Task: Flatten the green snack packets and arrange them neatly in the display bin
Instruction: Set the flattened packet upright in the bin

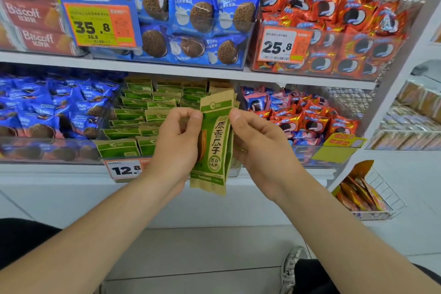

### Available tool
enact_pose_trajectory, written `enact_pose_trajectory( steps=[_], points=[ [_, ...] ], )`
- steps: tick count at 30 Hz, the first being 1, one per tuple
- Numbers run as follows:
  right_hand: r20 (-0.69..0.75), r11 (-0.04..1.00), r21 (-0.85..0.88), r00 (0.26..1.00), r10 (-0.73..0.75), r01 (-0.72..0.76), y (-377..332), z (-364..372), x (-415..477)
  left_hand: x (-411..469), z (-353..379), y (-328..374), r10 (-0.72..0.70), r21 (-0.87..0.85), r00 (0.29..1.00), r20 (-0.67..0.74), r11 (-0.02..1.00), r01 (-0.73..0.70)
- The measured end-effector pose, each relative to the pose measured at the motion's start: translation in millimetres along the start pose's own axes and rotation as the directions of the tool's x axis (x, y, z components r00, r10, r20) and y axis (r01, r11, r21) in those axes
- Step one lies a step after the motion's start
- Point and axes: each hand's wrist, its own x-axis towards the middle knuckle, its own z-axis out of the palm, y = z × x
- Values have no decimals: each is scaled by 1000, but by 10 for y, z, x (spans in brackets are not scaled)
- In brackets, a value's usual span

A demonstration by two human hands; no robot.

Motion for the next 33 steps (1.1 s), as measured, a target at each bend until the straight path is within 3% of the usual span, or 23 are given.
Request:
enact_pose_trajectory(
  steps=[3, 6, 8, 10, 13, 16, 21, 29, 33],
  points=[
    [54, 985, 152, 996, 75, -82, 8, 10, 23, -8, 0, 20, 1, 11, 999, 35, 1000, -2],
    [69, 974, 188, 991, 112, -124, 27, -11, 31, -25, -20, 26, 3, 24, 998, 59, 1000, -5],
    [12, 992, 82, 995, 98, -98, 19, -24, 30, -51, -46, 40, -8, 11, 994, 111, 1000, 7],
    [-76, 992, -129, 997, -3, -7, 5, -26, 35, -81, -64, 69, -4, 41, 980, 200, 999, -5],
    [-110, 930, -351, 982, -155, 107, -18, -3, 40, -106, -73, 101, 80, 145, 970, 231, 983, -116],
    [-114, 940, -339, 990, -81, 38, -19, 18, 49, -102, -89, 79, 122, 179, 962, 246, 969, -169],
    [-144, 983, -173, 989, 35, -60, -4, 28, 78, -103, -104, 61, 156, 203, 938, 310, 953, -225],
    [-88, 992, -129, 996, 2, -13, 58, 17, 110, -39, -123, 72, 225, 278, 906, 358, 901, -334],
    [0, 912, -395, 993, -115, 105, -44, 25, 83, 13, -159, 97, 257, 259, 930, 263, 910, -325]
  ],
)
